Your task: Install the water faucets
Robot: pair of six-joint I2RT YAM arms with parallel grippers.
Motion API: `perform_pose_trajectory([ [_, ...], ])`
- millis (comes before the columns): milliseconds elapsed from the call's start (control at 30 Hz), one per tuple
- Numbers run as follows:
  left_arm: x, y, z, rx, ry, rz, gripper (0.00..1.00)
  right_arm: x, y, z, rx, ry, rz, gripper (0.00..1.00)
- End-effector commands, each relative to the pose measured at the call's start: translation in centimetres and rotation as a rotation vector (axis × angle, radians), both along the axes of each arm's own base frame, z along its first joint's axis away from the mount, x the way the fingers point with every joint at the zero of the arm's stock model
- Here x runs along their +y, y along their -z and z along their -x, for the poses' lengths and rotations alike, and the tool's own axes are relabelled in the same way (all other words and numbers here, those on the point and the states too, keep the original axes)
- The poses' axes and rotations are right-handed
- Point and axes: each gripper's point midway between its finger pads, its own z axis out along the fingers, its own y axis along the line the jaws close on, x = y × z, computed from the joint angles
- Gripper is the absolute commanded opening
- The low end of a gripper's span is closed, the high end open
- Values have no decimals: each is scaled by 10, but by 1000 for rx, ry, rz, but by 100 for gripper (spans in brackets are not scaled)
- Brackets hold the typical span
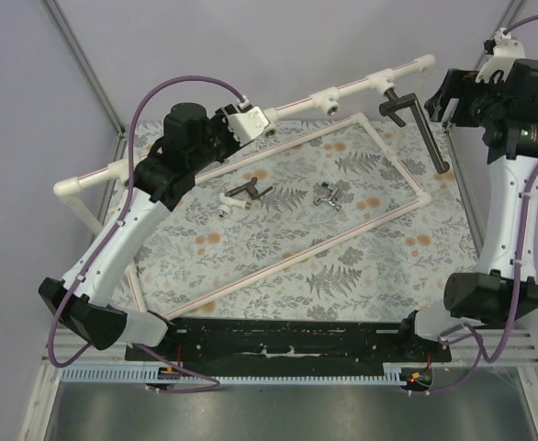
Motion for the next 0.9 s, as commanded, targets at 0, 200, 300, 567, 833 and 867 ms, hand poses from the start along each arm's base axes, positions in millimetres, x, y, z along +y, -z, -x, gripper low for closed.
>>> perform_pose_trajectory([
  [0,13,81,24,313,-69,-43,5,19,-66,23,-270,-70,266,96],
  [200,13,78,23,308,-72,-37,6,74,-53,26,-320,-234,532,98],
  [300,13,79,24,310,-71,-36,6,96,-48,23,-354,-300,637,98],
  [567,12,78,24,309,-65,-35,6,102,-23,-8,-366,-270,925,98],
  [833,13,77,23,304,-69,-38,6,72,-6,-39,-291,-107,1080,76],
  [867,13,77,23,303,-68,-39,6,72,-3,-41,-289,-106,1075,72],
])
